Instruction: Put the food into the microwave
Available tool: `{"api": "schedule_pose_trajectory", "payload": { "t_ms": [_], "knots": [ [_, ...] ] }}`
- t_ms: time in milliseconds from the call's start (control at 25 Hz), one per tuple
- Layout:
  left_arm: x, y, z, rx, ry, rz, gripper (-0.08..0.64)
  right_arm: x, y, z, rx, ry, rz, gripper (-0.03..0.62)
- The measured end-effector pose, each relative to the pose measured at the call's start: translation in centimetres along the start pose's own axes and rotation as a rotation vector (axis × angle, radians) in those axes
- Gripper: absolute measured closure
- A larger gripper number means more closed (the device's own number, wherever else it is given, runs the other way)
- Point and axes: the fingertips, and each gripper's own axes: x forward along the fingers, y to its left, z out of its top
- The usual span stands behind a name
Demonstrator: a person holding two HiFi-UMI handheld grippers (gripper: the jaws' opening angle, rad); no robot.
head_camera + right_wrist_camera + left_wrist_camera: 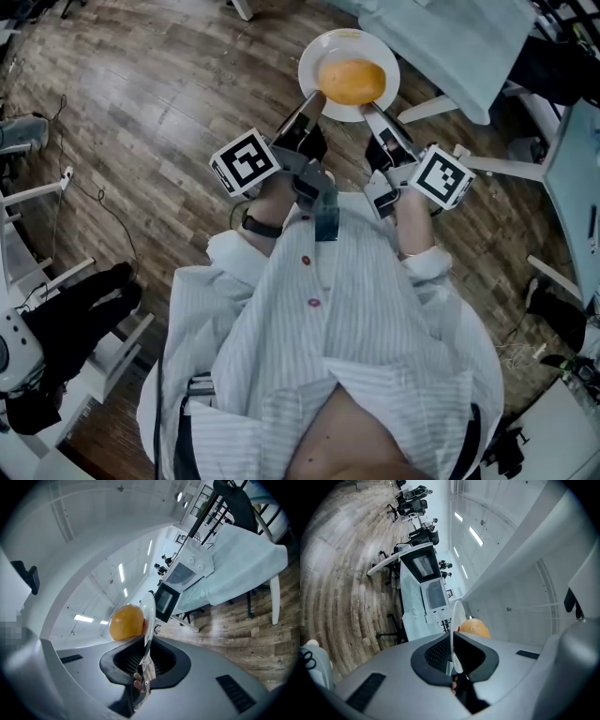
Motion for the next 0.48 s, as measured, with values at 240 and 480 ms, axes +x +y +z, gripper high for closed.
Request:
{"api": "schedule_pose_trajectory", "payload": {
  "t_ms": [240, 480],
  "knots": [
    [2.6, 0.6, -1.3, 0.005, -0.019, 0.022, 0.543, -0.6, -2.5, 1.8, 0.015, 0.021, 0.015, 0.542],
    [3.3, -0.3, -3.1, 0.003, -0.023, 0.034, 0.543, -2.4, -3.0, 2.6, 0.03, 0.026, 0.021, 0.541]
  ]
}}
